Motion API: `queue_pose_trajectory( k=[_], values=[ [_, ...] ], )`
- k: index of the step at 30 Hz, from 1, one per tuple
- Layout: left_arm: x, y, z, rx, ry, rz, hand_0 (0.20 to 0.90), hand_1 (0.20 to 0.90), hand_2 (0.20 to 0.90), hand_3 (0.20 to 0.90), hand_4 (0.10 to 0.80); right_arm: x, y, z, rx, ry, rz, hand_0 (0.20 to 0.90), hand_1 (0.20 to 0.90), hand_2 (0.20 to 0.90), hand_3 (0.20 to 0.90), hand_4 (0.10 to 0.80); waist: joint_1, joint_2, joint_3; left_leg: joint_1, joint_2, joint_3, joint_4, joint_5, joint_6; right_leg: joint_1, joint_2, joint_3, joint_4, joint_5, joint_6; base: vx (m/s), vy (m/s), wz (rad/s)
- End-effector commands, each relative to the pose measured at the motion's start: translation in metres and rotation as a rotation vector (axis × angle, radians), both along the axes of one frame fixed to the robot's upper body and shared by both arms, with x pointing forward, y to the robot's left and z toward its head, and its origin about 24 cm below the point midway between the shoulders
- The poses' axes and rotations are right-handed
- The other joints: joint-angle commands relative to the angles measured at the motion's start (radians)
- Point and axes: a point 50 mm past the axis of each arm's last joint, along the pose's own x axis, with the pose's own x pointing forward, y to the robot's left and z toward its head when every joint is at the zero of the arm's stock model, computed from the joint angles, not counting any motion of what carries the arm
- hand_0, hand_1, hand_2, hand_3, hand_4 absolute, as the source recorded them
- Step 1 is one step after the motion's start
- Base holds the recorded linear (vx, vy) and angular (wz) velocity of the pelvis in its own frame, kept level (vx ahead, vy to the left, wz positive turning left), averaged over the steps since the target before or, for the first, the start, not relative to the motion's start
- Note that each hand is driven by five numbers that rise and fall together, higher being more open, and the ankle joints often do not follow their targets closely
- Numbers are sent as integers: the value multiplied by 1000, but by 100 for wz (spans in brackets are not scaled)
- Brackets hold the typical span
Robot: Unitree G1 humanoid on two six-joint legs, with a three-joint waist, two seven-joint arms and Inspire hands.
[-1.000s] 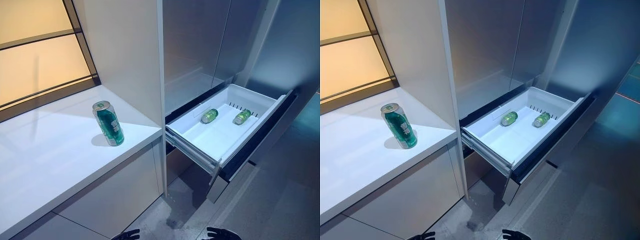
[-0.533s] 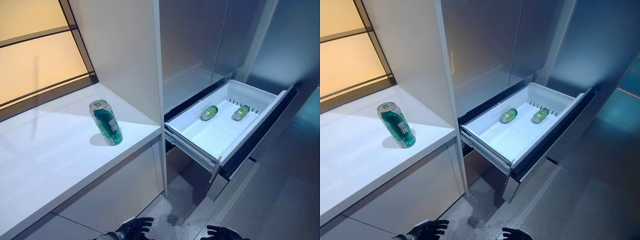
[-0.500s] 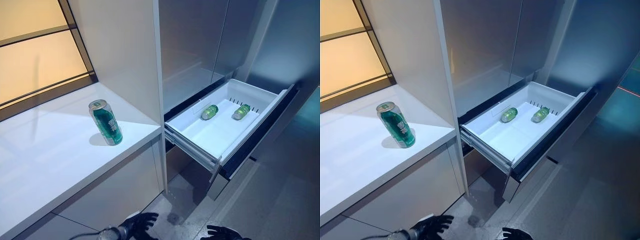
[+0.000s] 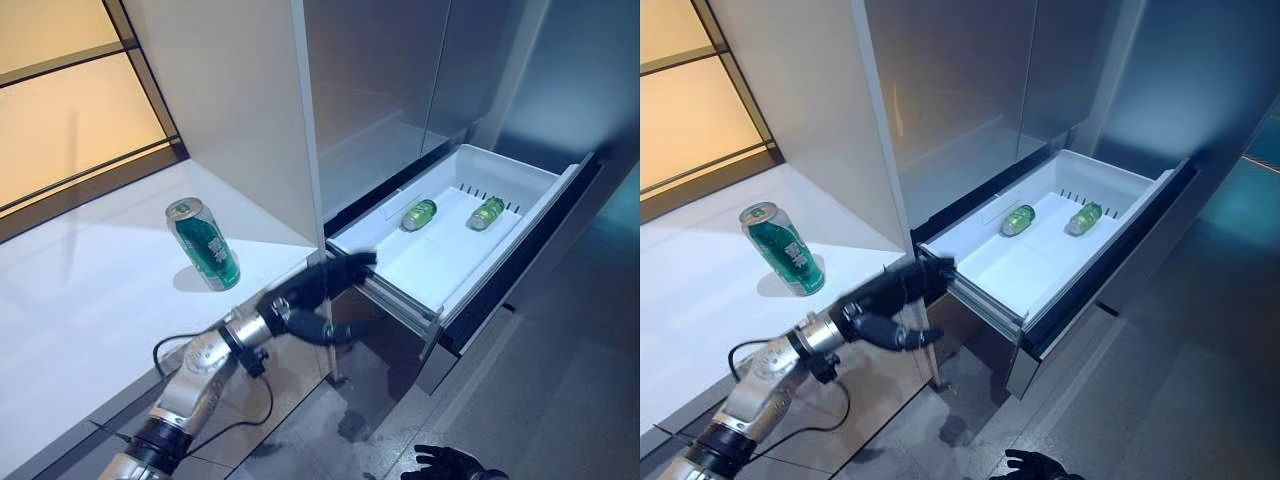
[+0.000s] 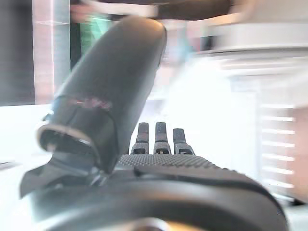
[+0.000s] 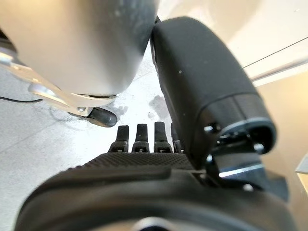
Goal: Put drinks into fridge and close the fridge
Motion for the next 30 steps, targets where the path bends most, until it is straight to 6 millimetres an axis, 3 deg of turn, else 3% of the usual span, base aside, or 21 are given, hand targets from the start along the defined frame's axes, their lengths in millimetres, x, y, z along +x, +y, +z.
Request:
queue_pose_trajectory(
  k=[1, 9, 16, 20, 30],
  values=[
    [9, 1, 73, -283, -284, -2, 900, 900, 900, 900, 800, -17, 11, -7, -7, 58, 75, 900, 900, 900, 900, 800, 22, -22, -42, 10, -35, -7, 13, -98, 21, -59, -3, 26, 93, -64, 65, 48, -13, 0],
    [8, 15, 134, -398, -504, 176, 900, 900, 900, 900, 800, -26, 23, -12, -9, 80, 120, 900, 900, 900, 900, 800, -6, -17, -66, 32, -33, -3, 1, -105, 19, -46, 5, 38, 92, -79, 61, 16, -4, -1],
    [15, 34, 147, -327, -506, 441, 900, 900, 900, 900, 800, -27, 23, -12, -17, 85, 111, 900, 900, 900, 900, 800, -5, -14, -78, 35, -33, -5, 0, -103, 14, -35, 7, 40, 83, -82, 58, 0, 0, 0],
    [18, 56, 150, -277, -516, 628, 900, 900, 900, 900, 800, -26, 21, -12, -17, 90, 101, 900, 900, 900, 900, 800, 7, -13, -83, 32, -34, -12, -1, -100, 12, -33, 11, 39, 81, -85, 53, 0, 0, 0],
    [23, 83, 149, -176, -467, 761, 900, 900, 900, 900, 800, -22, 18, -11, -21, 99, 96, 900, 900, 900, 900, 800, 24, -11, -85, 28, -30, -8, 0, -94, 8, -31, 13, 36, 84, -89, 52, 0, 0, 0]
  ],
)
